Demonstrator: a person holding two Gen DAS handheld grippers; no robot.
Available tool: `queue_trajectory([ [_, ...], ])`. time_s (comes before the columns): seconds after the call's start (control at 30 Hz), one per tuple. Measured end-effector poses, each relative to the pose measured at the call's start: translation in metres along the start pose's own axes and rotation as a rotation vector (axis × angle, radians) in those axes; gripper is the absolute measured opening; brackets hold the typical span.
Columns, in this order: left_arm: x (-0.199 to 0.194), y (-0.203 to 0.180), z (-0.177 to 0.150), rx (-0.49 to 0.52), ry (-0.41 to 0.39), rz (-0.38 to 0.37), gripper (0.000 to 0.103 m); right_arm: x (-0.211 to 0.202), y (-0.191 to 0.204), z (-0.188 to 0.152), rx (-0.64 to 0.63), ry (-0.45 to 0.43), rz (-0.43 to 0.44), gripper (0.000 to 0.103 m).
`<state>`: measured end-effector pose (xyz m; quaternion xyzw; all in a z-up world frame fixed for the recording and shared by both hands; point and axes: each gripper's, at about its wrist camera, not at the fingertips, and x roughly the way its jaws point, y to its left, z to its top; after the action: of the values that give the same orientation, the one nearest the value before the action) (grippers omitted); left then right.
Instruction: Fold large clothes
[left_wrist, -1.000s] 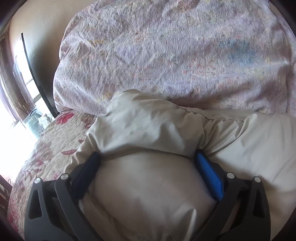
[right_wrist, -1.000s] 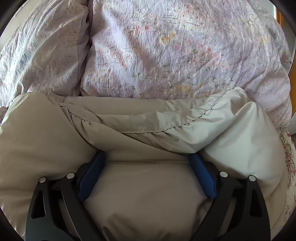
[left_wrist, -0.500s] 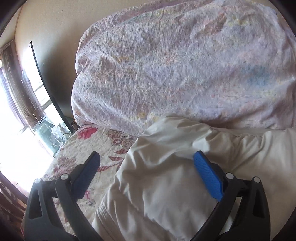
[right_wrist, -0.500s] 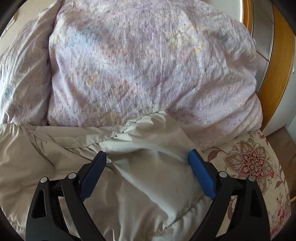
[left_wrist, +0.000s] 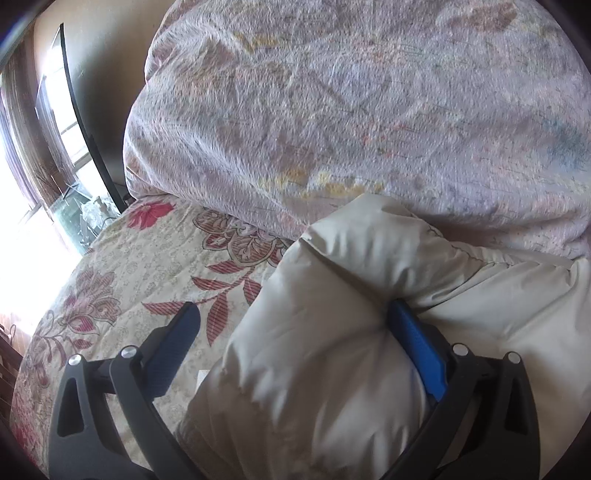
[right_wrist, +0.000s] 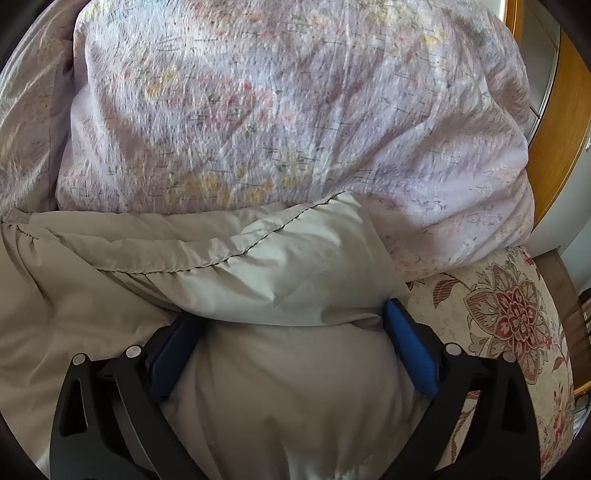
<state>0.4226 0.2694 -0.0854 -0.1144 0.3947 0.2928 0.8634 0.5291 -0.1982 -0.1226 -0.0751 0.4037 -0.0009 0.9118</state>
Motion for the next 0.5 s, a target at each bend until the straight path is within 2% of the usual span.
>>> queue_trajectory([
  [0.2, 0.011, 0.010, 0.000, -0.061, 0.052, -0.067, 0.101, 0.016, -0.016, 0.000, 0.036, 0.038, 0.047, 0.100],
  [0.5, 0.018, 0.011, 0.001, -0.069, 0.074, -0.074, 0.101, 0.026, -0.034, -0.001, 0.071, 0.073, 0.079, 0.102],
])
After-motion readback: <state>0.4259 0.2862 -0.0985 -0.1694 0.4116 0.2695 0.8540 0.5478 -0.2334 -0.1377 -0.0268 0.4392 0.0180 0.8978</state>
